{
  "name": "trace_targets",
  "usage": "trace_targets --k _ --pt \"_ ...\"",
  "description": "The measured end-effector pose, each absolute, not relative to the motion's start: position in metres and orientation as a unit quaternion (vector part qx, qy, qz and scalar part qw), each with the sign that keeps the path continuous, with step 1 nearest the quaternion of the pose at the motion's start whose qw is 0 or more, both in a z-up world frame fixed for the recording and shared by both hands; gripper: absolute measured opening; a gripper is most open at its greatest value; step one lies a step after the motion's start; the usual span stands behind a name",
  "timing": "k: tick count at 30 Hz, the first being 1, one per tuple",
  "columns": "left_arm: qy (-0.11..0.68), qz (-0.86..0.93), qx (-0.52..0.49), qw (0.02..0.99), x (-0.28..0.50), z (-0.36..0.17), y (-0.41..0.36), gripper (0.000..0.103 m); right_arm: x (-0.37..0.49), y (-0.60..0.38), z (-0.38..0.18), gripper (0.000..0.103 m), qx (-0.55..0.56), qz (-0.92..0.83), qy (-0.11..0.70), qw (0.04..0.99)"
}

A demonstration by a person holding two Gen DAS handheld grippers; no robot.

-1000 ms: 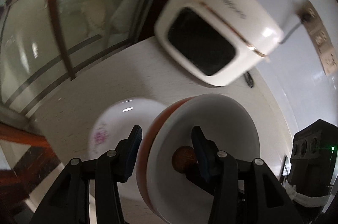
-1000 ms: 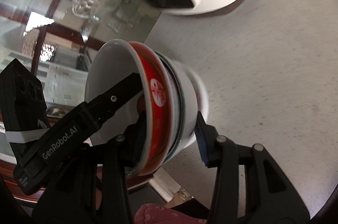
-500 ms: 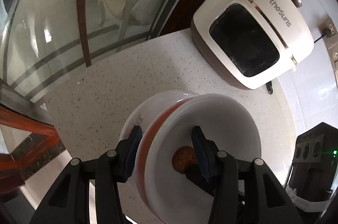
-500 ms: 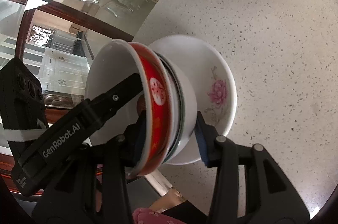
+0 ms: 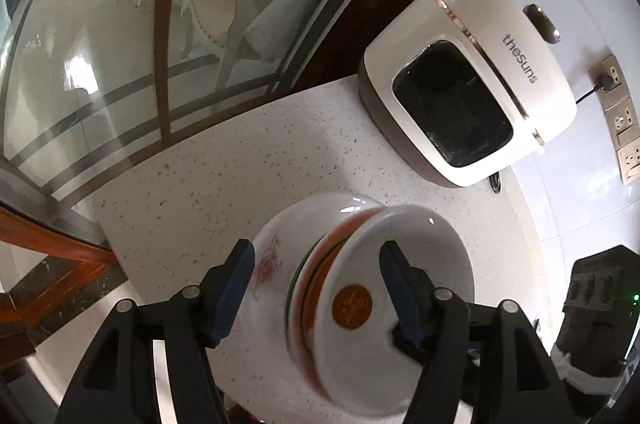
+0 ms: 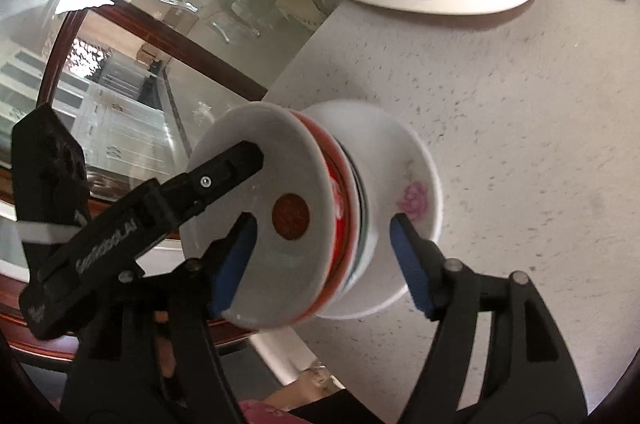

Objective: Organize plates and bowls

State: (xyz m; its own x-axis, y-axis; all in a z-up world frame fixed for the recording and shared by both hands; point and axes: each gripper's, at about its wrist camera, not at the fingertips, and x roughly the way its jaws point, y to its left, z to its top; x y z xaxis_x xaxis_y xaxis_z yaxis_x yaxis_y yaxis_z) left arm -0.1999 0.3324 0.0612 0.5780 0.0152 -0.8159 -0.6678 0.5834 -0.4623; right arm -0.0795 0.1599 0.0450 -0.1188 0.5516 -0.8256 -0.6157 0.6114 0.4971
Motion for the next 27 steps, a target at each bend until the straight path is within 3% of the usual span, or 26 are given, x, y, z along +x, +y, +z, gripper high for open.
trace_targets --k 5,11,15,16,17,18,20,22,23,27 --pt "0.326 0.234 -0.347 0.847 -0.244 0.102 0.308 0.068 -0.075 0.114 0.066 0.073 0.03 0.437 0.58 0.686" --pt "0.217 0.28 -0.206 0.912 -0.313 0.176 0.244 0.103 -0.101 0.053 0.108 0.082 0.047 0.435 0.487 0.756" --pt "0.125 0.326 -0.148 0.925 -0.372 0.215 0.183 0.103 -0.153 0.017 0.141 0.088 -0.004 0.434 0.378 0.818" --pt "0.101 0.34 -0.138 0.925 -0.387 0.218 0.169 0.103 -0.179 0.0 0.153 0.092 -0.011 0.437 0.316 0.842" --pt "0.062 0.362 -0.127 0.921 -0.405 0.215 0.15 0.103 -0.2 -0.009 0.157 0.103 -0.013 0.439 0.27 0.857" --pt "0.047 0.377 -0.127 0.916 -0.413 0.207 0.143 0.103 -0.217 -0.019 0.158 0.103 -0.013 0.438 0.23 0.869" --pt "0.083 0.392 -0.146 0.904 -0.416 0.182 0.142 0.103 -0.246 -0.028 0.141 0.103 -0.015 0.43 0.182 0.884" --pt "0.128 0.405 -0.168 0.89 -0.414 0.151 0.143 0.103 -0.25 -0.01 0.102 0.102 -0.061 0.423 0.3 0.853" --pt "0.128 0.419 -0.171 0.882 -0.418 0.137 0.138 0.103 -0.253 -0.011 0.08 0.093 -0.05 0.437 0.346 0.829" --pt "0.158 0.422 -0.189 0.873 -0.422 0.094 0.127 0.103 -0.281 -0.024 0.055 0.092 -0.068 0.426 0.317 0.845"
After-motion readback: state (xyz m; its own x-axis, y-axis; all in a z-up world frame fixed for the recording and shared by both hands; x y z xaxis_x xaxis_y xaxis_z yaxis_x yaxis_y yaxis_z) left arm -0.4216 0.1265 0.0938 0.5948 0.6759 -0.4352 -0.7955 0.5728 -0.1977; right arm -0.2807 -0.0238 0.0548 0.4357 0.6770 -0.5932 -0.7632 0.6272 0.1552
